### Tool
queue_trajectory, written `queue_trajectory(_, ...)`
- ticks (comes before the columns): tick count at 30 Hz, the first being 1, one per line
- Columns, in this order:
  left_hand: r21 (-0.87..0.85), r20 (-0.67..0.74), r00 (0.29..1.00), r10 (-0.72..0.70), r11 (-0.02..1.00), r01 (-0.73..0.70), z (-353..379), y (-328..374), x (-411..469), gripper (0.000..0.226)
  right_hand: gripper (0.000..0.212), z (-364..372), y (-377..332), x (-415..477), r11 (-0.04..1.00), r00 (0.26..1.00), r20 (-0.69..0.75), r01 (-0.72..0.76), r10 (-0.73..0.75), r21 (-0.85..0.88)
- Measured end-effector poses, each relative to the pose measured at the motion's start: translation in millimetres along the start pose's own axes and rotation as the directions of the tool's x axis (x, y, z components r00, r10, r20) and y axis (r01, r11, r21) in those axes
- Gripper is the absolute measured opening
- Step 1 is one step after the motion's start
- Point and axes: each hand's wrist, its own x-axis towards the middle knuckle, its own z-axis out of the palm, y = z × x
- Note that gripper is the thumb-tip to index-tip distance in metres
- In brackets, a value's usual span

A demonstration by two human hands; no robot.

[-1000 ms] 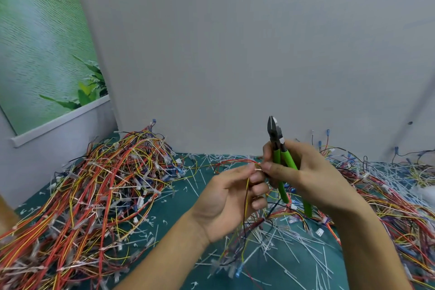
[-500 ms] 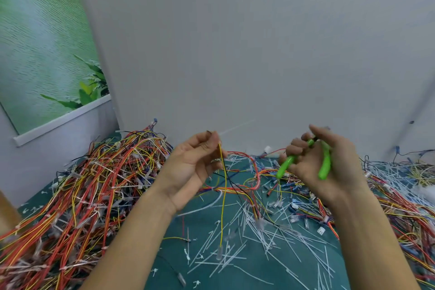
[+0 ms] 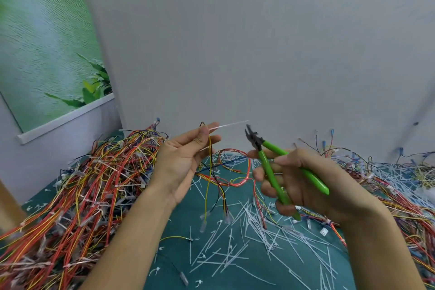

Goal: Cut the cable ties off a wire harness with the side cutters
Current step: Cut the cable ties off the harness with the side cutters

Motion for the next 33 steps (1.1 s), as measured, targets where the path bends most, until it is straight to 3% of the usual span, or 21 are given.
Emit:
queue_trajectory(5,0.185,-0.025,0.995,0.094,0.979,-0.088,1,-5,-2,0.024,0.079,7,3,6,0.999,0.984,0.171,-0.034,0.040,-0.039)
queue_trajectory(8,0.254,-0.006,0.992,0.123,0.960,-0.117,5,-8,-5,0.029,0.089,12,7,9,0.998,0.984,0.176,-0.005,0.015,-0.060)
queue_trajectory(14,0.254,-0.020,0.993,0.118,0.961,-0.109,9,-10,-7,0.034,0.059,22,9,6,0.989,0.993,0.094,0.076,-0.065,-0.126)
queue_trajectory(19,0.246,-0.052,0.992,0.118,0.964,-0.101,12,-10,-8,0.034,0.052,27,7,-2,0.980,0.991,0.079,0.122,-0.111,-0.155)
queue_trajectory(25,0.328,-0.038,0.984,0.172,0.933,-0.150,10,-9,-8,0.030,0.027,34,3,-6,0.932,0.988,0.043,0.151,-0.145,-0.330)
queue_trajectory(28,0.403,-0.012,0.974,0.227,0.892,-0.203,8,-8,-8,0.022,0.029,35,3,-7,0.901,0.989,0.025,0.146,-0.149,-0.408)
queue_trajectory(33,0.481,0.054,0.958,0.281,0.834,-0.272,8,-9,-9,0.018,0.029,36,5,-5,0.910,0.985,0.035,0.167,-0.166,-0.380)
